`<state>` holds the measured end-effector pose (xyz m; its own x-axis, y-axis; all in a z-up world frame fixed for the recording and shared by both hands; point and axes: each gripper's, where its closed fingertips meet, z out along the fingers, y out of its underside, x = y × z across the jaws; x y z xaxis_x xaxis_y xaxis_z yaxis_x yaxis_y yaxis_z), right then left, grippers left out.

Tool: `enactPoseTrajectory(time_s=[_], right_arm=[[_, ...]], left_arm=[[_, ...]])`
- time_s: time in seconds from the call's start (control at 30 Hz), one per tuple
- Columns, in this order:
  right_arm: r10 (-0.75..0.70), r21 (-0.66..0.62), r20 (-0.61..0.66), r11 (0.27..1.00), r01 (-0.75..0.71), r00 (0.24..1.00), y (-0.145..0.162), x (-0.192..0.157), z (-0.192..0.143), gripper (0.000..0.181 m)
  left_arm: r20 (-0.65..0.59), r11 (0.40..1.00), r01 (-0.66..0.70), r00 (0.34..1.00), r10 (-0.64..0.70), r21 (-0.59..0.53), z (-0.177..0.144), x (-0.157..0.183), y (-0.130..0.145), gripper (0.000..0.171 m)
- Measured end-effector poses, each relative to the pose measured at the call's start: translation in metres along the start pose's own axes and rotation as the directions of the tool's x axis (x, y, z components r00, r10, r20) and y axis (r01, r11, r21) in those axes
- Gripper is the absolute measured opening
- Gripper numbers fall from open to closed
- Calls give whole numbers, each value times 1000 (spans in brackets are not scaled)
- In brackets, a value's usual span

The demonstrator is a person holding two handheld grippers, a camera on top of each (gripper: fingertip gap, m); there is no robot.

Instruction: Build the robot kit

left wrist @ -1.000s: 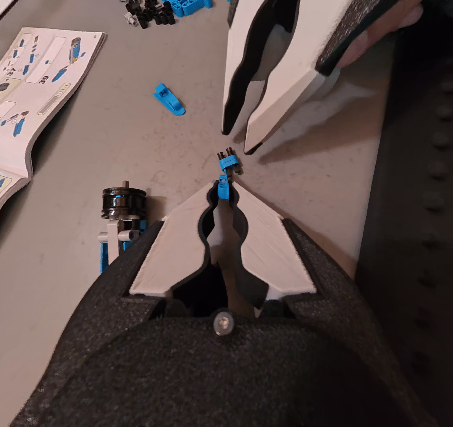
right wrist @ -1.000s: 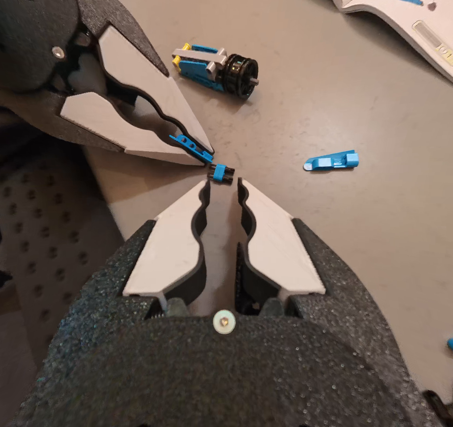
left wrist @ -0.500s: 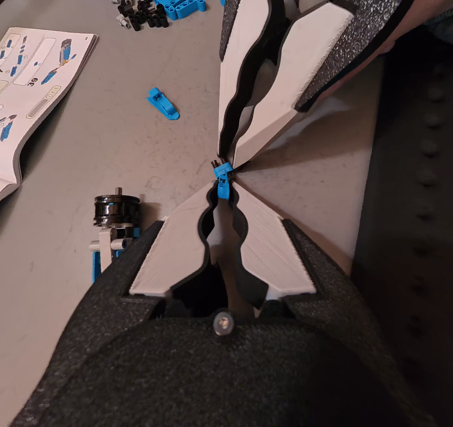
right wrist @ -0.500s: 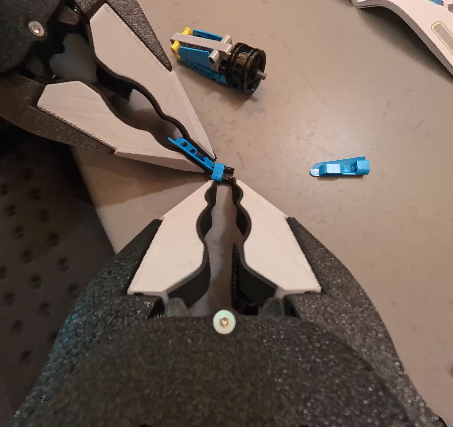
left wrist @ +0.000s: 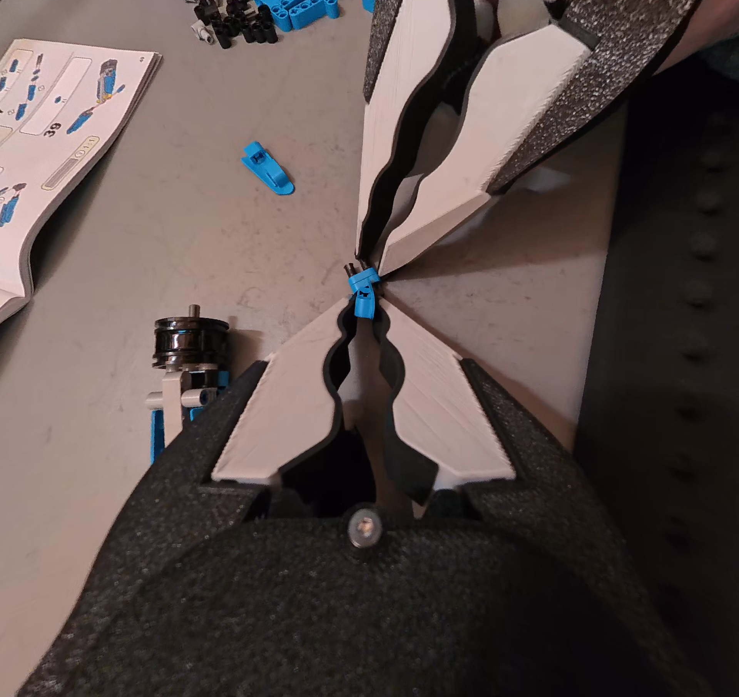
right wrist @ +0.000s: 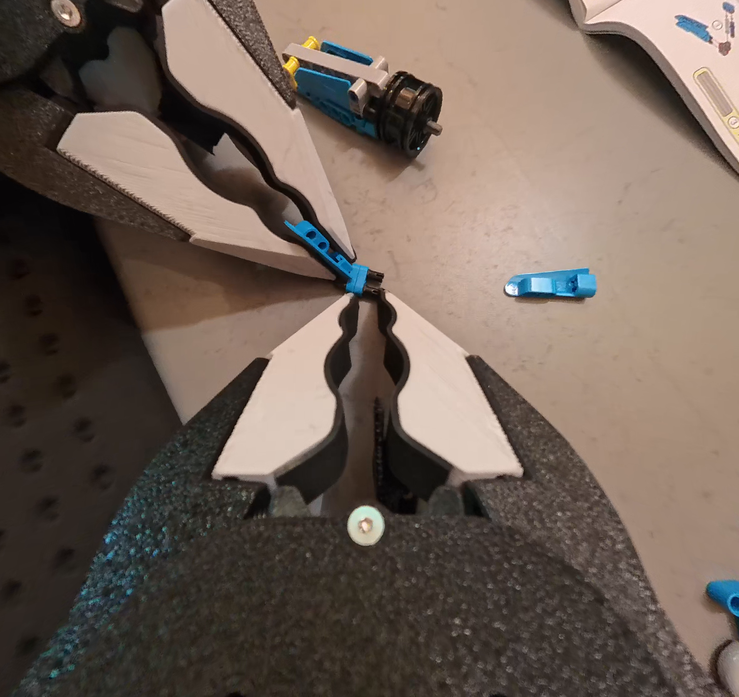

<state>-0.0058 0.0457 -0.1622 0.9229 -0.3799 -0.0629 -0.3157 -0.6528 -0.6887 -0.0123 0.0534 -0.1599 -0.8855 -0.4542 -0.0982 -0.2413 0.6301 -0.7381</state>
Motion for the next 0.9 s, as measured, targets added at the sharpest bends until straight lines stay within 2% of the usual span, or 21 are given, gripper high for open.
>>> enactPoseTrajectory(time_s=[0.17, 0.27, 0.33, 0.4, 0.47, 0.53, 0.67, 0.77, 0.9], right_arm=[[15, 12, 15, 1000, -16, 1000, 0, 0, 0, 9], [-29, 19, 104, 999, 27, 994, -1, 0, -2, 14], [-195, 20, 192, 981, 195, 962, -1, -5, -10, 30], [-402, 51, 238, 914, 402, 884, -1, -4, -15, 30], [-526, 72, 274, 846, 528, 805, -4, 0, -15, 27], [-530, 60, 350, 835, 546, 772, -5, 4, -15, 21], [-554, 114, 430, 817, 565, 713, -16, 4, -6, 25], [-529, 50, 497, 809, 586, 688, -3, 0, 4, 23], [-461, 65, 501, 864, 499, 733, -2, -5, 3, 20]], left_arm=[[-3, 1000, 2, 1000, -2, 1, 0, 0, 0, 5], [-34, 1000, 20, 999, -20, 0, 0, 1, 0, 6], [-50, 1000, -6, 999, 6, 4, -1, 4, 1, 6], [-63, 1000, -24, 998, 24, 6, -3, 7, 2, 7], [-69, 999, -32, 997, 32, 7, -4, 7, 3, 7], [-63, 999, -36, 997, 36, 7, -6, 6, 5, 7], [-52, 996, -82, 995, 83, 24, -11, 9, 6, 7], [-52, 991, -98, 993, 103, 92, -18, 12, -1, 7], [-50, 966, -49, 997, 64, 253, -41, 8, -18, 7]])
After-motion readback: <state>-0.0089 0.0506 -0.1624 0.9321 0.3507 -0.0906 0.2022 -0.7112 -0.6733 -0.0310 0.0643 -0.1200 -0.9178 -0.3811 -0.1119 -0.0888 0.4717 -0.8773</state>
